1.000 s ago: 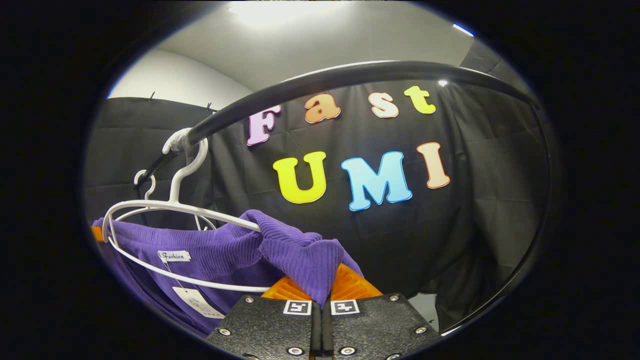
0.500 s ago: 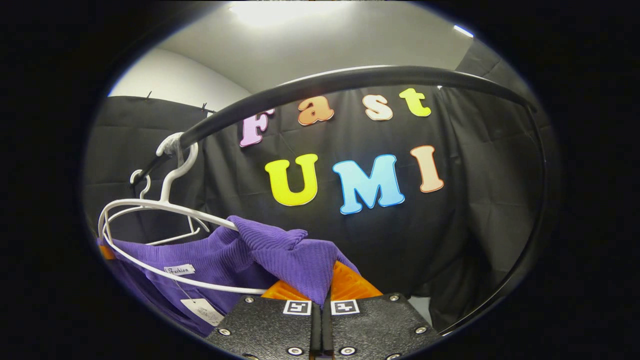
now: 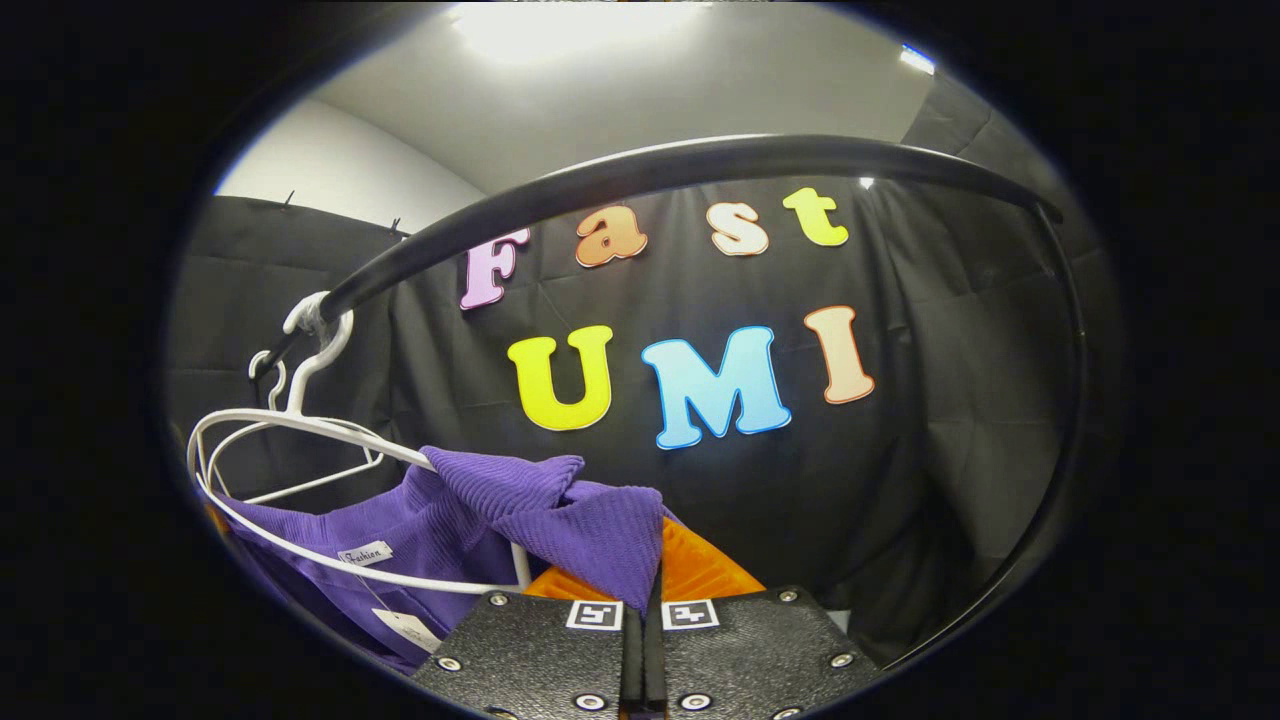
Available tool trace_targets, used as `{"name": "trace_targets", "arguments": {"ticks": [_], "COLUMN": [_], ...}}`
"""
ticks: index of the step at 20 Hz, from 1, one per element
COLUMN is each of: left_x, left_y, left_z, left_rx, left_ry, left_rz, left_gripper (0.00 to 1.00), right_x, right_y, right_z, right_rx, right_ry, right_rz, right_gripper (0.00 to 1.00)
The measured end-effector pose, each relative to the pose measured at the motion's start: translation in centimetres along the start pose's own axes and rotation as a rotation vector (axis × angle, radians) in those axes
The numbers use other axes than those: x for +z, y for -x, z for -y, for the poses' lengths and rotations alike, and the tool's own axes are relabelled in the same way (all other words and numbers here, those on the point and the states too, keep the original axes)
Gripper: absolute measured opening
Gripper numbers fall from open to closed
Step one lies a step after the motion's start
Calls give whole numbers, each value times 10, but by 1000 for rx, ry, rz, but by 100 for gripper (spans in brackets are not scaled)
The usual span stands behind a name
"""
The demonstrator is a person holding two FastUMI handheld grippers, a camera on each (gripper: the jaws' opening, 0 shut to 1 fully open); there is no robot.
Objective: Grasp the clothes on the hanger with both hands and then place them into the laundry hamper below.
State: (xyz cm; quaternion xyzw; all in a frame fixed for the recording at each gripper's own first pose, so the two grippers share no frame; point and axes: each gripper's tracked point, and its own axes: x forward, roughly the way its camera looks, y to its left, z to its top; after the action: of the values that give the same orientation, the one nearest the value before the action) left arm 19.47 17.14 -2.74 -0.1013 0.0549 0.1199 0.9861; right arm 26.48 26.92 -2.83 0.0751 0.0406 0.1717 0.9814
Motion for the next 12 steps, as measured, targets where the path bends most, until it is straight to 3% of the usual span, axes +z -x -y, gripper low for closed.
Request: {"name": "trace_targets", "arguments": {"ticks": [5,12], "left_x": [-2,-14], "left_y": [-4,-16], "left_z": [16,50], "left_rx": [26,19], "left_ry": [-16,-18], "left_rz": [1,-10], "left_gripper": [5,5], "right_x": [12,0], "right_y": [-9,-14], "right_z": [24,78], "right_rx": [-23,-76], "right_ry": [70,61], "right_rz": [62,30], "right_gripper": [0,0]}}
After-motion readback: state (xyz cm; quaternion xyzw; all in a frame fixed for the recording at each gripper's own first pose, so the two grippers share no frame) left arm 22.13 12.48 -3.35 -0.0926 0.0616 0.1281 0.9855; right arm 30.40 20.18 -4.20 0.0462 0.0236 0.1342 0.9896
